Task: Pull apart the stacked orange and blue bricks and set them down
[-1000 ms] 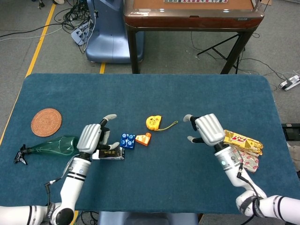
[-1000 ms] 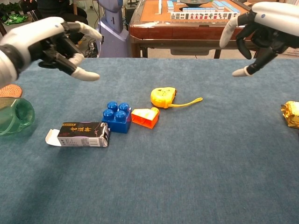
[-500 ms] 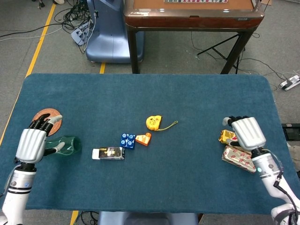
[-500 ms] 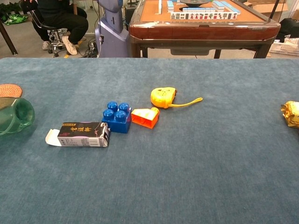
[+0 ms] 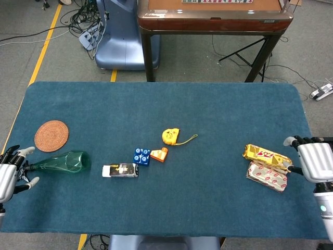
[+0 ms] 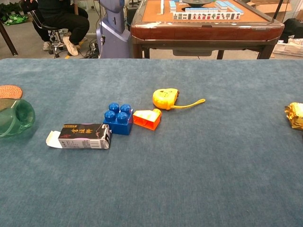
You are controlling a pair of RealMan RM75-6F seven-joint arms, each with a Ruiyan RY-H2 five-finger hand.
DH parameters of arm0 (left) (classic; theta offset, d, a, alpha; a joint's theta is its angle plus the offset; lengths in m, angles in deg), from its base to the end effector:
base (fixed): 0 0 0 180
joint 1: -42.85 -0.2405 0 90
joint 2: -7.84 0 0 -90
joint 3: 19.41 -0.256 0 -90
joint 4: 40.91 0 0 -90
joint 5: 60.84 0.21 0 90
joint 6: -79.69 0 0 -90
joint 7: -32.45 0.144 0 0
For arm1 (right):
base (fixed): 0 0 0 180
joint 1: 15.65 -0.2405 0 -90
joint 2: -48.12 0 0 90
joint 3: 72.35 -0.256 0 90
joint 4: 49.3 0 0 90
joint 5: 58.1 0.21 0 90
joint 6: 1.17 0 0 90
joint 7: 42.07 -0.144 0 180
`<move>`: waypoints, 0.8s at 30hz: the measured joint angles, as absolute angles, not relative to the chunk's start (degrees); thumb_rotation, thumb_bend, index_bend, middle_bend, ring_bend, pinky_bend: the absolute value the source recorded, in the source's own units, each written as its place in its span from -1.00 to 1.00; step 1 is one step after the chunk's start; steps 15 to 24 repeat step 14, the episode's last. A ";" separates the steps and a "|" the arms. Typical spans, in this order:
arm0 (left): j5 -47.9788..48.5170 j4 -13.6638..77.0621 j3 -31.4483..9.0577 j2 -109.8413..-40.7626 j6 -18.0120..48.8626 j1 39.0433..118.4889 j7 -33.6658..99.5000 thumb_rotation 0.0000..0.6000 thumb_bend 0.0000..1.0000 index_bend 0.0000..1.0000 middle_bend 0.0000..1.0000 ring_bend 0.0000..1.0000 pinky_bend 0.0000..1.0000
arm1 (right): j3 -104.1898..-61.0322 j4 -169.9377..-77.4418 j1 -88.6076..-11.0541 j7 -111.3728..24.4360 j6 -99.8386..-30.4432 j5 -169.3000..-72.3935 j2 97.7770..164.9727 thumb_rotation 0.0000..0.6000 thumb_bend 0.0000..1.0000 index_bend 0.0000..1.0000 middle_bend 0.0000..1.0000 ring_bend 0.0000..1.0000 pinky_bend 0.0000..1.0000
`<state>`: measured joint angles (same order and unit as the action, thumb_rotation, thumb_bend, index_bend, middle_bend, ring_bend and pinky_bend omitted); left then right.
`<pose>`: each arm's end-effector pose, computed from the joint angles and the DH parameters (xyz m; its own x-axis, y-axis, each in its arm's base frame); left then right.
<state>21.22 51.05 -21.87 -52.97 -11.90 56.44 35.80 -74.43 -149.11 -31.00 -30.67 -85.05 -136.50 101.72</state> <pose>-0.2975 0.2093 0.1861 0.5026 -0.0973 0.8590 0.8580 -0.0651 -0.5094 -0.2785 -0.2303 0.2080 0.6002 0.0547 0.7980 -0.7975 -0.0349 0.6023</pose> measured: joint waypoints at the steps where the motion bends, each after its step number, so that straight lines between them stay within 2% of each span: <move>1: 21.35 50.72 -21.86 -53.24 -11.90 56.12 35.59 1.00 -1.00 -0.50 -0.42 -0.71 -0.44 | -74.34 -149.36 -30.35 -30.79 -85.62 -136.66 101.32 1.00 -0.89 -0.14 -0.08 -0.03 -0.13; 8: 22.77 49.75 -21.57 -53.99 -11.49 54.98 37.08 1.00 -1.00 -0.51 -0.42 -0.71 -0.44 | -74.34 -150.95 -26.99 -31.94 -88.16 -137.39 99.44 1.00 -0.89 -0.14 -0.08 -0.03 -0.13; 24: 23.10 49.74 -20.43 -54.20 -10.42 54.41 37.67 1.00 -1.00 -0.51 -0.42 -0.71 -0.44 | -75.00 -151.14 -26.73 -32.10 -87.12 -137.48 99.44 1.00 -0.89 -0.14 -0.08 -0.03 -0.13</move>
